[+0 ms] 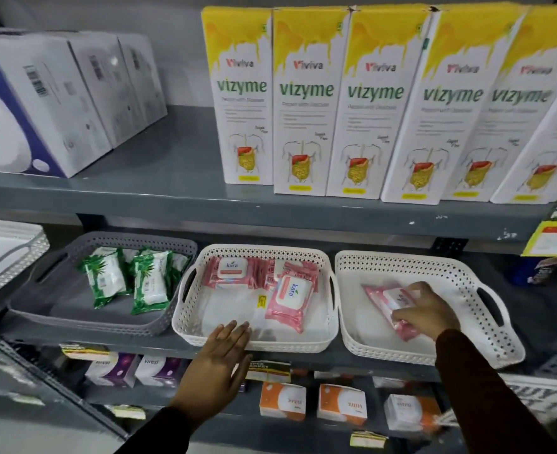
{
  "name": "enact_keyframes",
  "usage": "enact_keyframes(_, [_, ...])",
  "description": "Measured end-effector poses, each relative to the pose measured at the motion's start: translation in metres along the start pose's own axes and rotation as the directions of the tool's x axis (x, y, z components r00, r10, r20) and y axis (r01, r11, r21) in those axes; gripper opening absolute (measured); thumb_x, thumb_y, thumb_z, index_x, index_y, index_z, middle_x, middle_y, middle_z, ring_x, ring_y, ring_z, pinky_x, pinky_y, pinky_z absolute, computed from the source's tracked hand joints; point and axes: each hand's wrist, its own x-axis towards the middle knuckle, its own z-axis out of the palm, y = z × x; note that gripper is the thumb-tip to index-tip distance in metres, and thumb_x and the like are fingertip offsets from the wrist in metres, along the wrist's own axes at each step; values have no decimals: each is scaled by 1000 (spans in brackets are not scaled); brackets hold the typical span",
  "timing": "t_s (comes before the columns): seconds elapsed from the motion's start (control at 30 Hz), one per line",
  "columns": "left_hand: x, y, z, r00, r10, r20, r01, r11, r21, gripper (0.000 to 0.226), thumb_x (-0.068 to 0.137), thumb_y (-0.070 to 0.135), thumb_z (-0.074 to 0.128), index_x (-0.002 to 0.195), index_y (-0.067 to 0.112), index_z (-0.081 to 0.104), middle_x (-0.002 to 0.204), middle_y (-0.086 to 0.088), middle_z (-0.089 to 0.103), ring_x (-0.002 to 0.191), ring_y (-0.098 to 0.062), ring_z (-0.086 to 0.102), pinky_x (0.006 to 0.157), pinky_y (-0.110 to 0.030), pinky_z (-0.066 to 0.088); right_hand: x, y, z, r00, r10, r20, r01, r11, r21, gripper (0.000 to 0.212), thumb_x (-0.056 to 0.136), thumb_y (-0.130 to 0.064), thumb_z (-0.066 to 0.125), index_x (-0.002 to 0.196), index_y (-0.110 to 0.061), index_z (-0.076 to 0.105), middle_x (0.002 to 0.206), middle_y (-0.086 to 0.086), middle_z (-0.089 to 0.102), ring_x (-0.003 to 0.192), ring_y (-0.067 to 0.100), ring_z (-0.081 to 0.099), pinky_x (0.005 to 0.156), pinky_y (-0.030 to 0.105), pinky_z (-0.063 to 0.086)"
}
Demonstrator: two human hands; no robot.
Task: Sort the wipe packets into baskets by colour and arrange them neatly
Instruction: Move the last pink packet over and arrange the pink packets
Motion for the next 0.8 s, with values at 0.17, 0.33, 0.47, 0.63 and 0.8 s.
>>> enact_keyframes(0.17, [-7, -16, -12, 999, -51, -3, 51, 997, 63, 47, 97, 36, 41, 135, 10, 54, 139, -6, 55, 130, -24, 48, 115, -33, 21, -45, -51, 34, 935, -154, -318, 222, 956, 190, 62, 62, -42, 80, 115, -41, 48, 107, 2, 68, 86, 23, 68, 78, 42, 57])
enact_keyframes(0.33, [-15, -30, -17, 997, -60, -56, 65, 995, 78, 47, 97, 33, 43, 133, 7, 55, 138, -9, 55, 130, -27, 48, 113, -39, 28, -92, -143, 100, 856, -495, -149, 517, 830, 211, 63, 69, -27, 85, 122, -36, 52, 112, -7, 59, 92, 15, 62, 73, 37, 58])
enact_keyframes(0.47, [-18, -28, -19, 994, -74, -76, 80, 992, 92, 47, 96, 32, 44, 133, 5, 55, 137, -11, 56, 128, -28, 50, 112, -41, 29, -96, -188, 165, 831, -556, 21, 547, 823, 152, 62, 76, -34, 80, 131, -31, 50, 120, 3, 60, 83, 15, 65, 78, 39, 59])
enact_keyframes(0.63, [-19, -30, -25, 996, -72, -54, 79, 990, 119, 44, 94, 32, 53, 131, 8, 58, 133, -8, 60, 122, -25, 54, 109, -39, 34, -87, -210, 211, 831, -539, 135, 552, 828, -97, 59, 90, -33, 70, 142, -24, 43, 127, 18, 55, 114, 33, 57, 87, 39, 52])
enact_keyframes(0.8, [14, -35, -57, 973, -199, 115, 202, 979, -12, 46, 101, 44, 36, 76, 17, 63, 70, -2, 66, 63, -19, 59, 64, -34, 45, -76, -208, 202, 807, -574, 137, 589, 795, -142, 35, 97, -35, 57, 132, -30, 57, 122, 7, 60, 113, 29, 57, 88, 40, 53])
